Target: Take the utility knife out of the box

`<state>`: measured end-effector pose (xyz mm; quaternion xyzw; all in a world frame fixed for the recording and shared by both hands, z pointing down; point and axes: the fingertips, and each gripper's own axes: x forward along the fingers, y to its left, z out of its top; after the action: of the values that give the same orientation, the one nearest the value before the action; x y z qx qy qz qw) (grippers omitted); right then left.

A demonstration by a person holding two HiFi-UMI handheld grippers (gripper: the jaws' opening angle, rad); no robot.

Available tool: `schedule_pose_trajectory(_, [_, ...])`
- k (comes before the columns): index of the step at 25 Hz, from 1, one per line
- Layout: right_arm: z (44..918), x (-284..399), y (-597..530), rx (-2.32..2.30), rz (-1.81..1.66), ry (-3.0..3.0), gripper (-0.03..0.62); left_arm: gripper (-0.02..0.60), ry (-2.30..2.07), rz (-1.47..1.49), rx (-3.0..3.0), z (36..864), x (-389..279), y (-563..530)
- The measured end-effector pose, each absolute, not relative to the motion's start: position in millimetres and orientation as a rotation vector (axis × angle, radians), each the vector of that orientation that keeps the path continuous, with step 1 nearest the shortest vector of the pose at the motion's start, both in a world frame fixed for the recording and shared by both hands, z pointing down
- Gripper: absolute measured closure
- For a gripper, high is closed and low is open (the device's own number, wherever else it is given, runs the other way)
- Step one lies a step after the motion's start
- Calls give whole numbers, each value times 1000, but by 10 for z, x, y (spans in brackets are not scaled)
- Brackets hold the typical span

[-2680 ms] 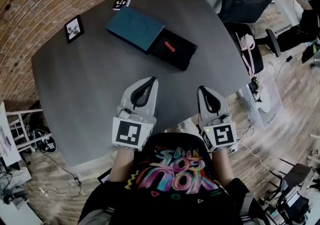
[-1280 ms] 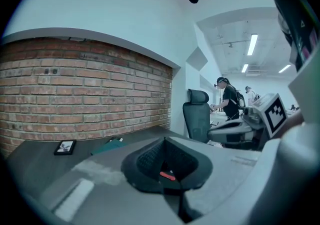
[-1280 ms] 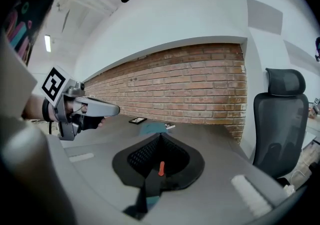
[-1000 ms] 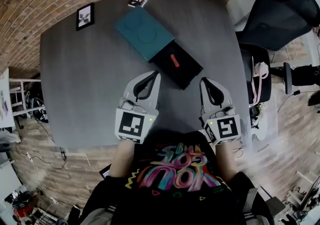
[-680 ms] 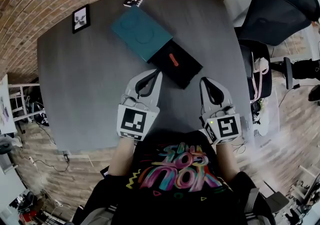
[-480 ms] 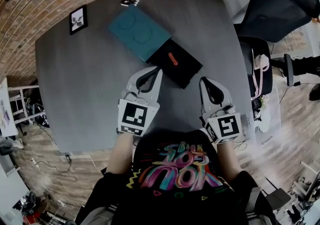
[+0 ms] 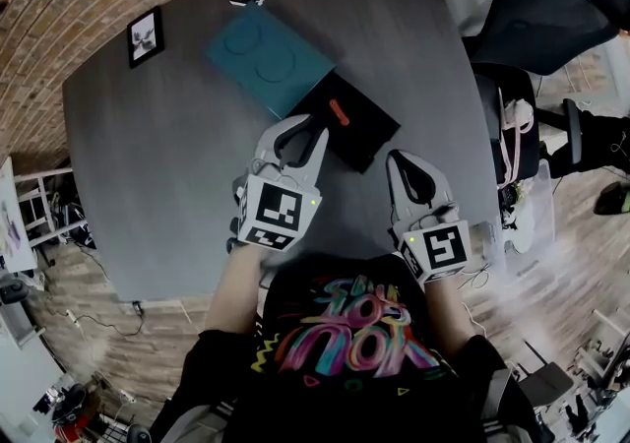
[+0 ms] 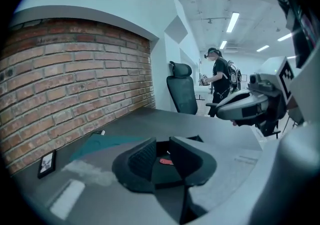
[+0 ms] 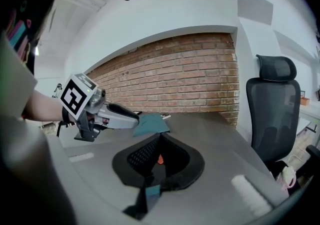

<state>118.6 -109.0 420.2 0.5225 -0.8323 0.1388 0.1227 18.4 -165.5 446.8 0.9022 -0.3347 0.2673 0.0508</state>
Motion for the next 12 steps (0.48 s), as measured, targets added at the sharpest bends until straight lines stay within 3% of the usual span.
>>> schedule_pose_trajectory(6, [4309, 1171, -1083, 1507, 411, -2406, 595, 486, -905, 966, 2815, 4692, 341, -1722])
schedule_pose_trajectory(12, [4371, 1181, -1067, 1506, 404, -2418, 595, 446, -653, 1327, 2920, 5023, 500, -1705])
